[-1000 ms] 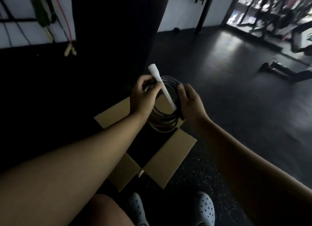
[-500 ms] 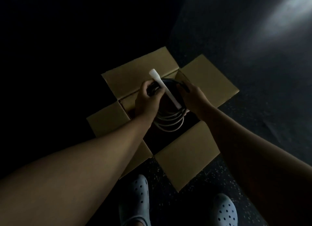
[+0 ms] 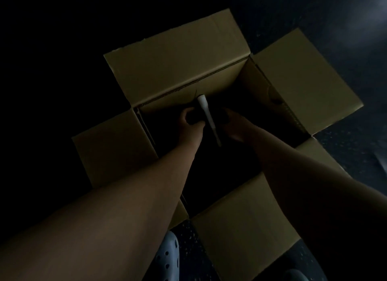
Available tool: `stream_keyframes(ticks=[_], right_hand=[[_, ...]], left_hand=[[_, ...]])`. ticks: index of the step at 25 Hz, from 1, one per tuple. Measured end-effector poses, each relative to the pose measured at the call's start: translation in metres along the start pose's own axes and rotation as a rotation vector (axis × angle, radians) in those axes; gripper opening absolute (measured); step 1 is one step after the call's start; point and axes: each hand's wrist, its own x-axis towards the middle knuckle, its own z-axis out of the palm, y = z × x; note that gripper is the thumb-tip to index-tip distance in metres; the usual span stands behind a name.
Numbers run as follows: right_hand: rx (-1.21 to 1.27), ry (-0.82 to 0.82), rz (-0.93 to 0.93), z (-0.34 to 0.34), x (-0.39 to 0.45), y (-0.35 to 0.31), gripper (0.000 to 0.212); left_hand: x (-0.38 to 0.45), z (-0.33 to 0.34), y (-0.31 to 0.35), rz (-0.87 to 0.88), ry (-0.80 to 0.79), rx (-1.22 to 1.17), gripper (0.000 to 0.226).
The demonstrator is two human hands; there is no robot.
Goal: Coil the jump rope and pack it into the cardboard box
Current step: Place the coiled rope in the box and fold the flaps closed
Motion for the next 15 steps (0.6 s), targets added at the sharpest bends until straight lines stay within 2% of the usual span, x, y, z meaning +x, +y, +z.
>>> stream_keyframes(ticks=[3, 8, 15], right_hand=[[-0.113, -0.007, -0.017, 0.016, 0.015, 0.01, 0.069], [-0.217, 0.051, 0.038, 0.002, 0.004, -0.002, 0.057], [-0.207, 0.264, -0.072, -0.088, -0.096, -0.055, 0.049]], left_hand=[[0.015, 0.002, -0.003, -0.069, -0.026, 0.069, 0.048], [0.006, 0.0, 0.014, 0.012, -0.057, 0.208, 0.057], [-0.069, -0.027, 0.085, 0.245, 0.153, 0.443, 0.052]])
